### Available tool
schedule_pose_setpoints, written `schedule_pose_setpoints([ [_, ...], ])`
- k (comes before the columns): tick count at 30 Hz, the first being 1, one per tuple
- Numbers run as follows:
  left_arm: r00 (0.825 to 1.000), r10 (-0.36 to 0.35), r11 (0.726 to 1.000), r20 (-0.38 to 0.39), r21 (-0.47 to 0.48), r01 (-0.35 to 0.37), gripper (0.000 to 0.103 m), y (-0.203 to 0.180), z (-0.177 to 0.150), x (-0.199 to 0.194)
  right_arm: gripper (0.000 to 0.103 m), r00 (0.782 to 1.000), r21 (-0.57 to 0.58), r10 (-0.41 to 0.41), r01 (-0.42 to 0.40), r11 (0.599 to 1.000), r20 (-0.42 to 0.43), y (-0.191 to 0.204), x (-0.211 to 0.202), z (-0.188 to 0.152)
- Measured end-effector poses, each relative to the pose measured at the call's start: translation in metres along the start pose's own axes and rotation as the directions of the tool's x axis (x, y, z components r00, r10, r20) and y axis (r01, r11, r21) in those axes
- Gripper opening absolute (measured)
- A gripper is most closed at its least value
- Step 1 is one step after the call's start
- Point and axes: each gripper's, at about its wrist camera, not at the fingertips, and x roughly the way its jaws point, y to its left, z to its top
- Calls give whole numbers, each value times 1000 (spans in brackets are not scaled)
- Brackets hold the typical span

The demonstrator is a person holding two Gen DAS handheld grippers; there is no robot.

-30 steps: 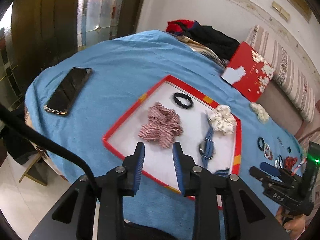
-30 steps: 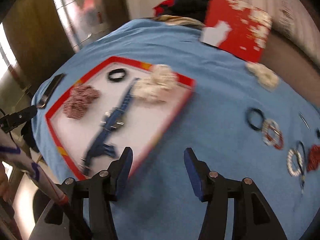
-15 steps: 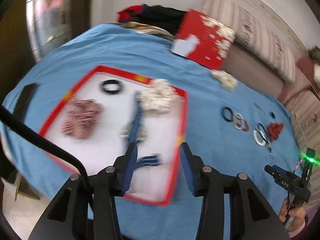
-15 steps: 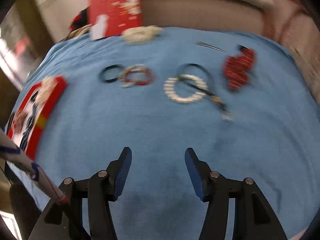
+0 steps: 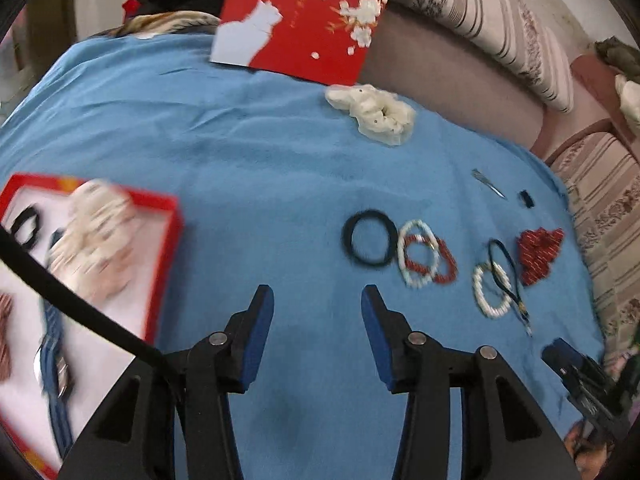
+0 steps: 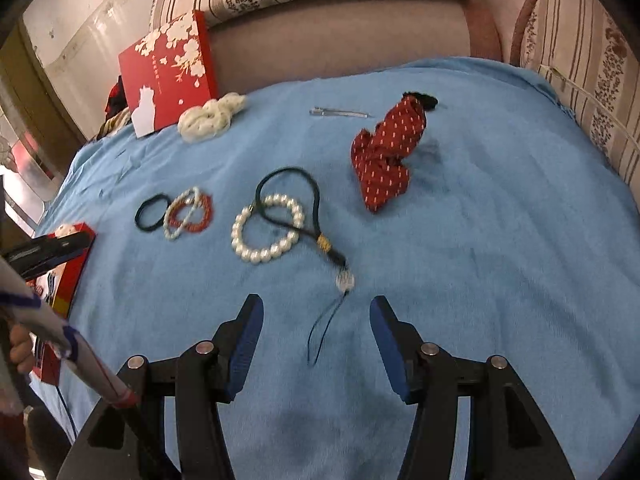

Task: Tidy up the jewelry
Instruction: 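Move both open tools back over the remaining jewelry on the cloth, then grasp the black hair tie with left tool while right tool grasps the black cord lanyard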

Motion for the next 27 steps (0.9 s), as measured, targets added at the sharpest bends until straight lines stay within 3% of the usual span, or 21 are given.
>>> schedule_pose_setpoints([
  [7, 997, -29, 999, -66, 14, 30, 44, -14, 32, 57, 60, 1000, 6, -3, 3, 1000, 14, -16, 17, 19],
  [15, 998, -4, 998, -57, 57, 7, 44, -32, 38, 77, 60, 999, -18, 43, -44, 999, -30, -18, 49, 29],
  [17, 998, 39, 994, -46, 105, -34, 24, -40, 37, 80, 60, 999, -42, 31, -32, 999, -41, -13, 57, 27],
  [18, 997, 59, 989, -50, 138, -51, 3, -45, 34, 83, 60, 999, -58, 18, -21, 998, -43, -10, 60, 26],
  [19, 997, 62, 987, -53, 153, -53, 3, -48, 33, 84, 60, 999, -75, 3, -6, 997, -43, -7, 64, 25],
  [21, 997, 63, 983, -47, 177, -54, 3, -52, 30, 81, 50, 998, -130, -54, 51, 990, -24, 2, 67, 24],
  [23, 998, 42, 985, -57, 168, -32, 3, -51, 30, 78, 15, 997, -159, -72, 68, 985, -25, 8, 67, 23],
  [25, 999, 30, 987, -44, 157, -23, 3, -49, 28, 67, 8, 998, -138, -42, 36, 990, -37, 7, 62, 24],
  [27, 999, 20, 989, -30, 149, -16, 3, -47, 27, 54, 8, 999, -130, -36, 32, 991, -31, 7, 55, 23],
])
